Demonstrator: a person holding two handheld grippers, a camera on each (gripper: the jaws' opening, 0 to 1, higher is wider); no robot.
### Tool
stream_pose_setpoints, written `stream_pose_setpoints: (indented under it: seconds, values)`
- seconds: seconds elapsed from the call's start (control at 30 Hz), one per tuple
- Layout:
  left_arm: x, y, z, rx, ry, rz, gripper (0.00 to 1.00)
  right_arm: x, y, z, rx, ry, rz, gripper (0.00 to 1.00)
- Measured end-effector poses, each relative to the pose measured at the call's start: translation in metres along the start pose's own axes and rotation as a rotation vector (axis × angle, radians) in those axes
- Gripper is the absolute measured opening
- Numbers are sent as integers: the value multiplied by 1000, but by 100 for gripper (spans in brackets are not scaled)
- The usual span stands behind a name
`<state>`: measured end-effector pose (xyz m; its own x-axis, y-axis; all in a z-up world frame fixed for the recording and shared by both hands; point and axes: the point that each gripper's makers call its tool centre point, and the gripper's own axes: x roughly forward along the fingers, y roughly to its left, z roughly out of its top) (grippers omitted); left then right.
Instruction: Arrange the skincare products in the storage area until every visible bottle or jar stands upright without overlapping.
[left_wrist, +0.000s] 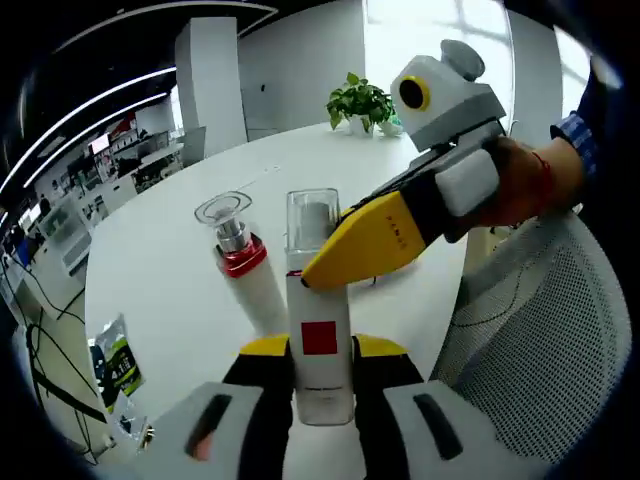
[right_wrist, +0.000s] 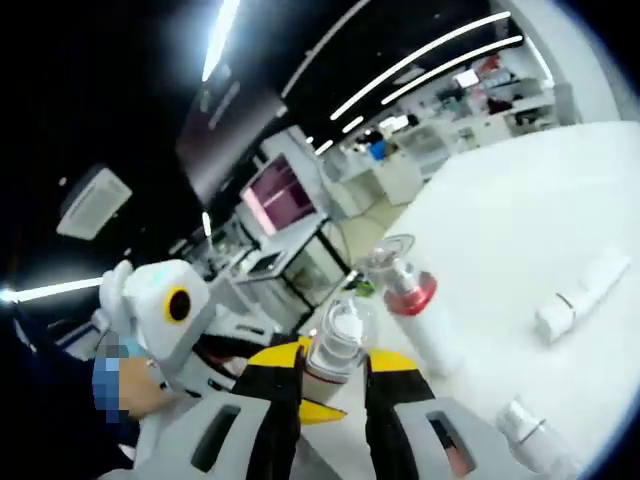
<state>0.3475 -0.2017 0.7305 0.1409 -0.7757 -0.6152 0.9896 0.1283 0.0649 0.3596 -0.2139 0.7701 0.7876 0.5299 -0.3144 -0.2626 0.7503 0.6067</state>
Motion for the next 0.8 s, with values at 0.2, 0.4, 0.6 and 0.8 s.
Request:
stream_pose_setpoints:
  seconds: [0.2,0.4,0.6,0.8]
  values:
    - [4,-15,3,-72,-69,-161,22,-6,3,-4,-271,74,38,14]
    - [8,-14,-8,-22,-10,-124,23,2,-4,-12,-699,158,1,14]
    - [10,-5,-20,-2,48,-79,22,23,-18,-40,-832,258,-19,14]
    - [8,-2,-19,17,43,-60,23,31,-28,-36,-843,235,-57,14]
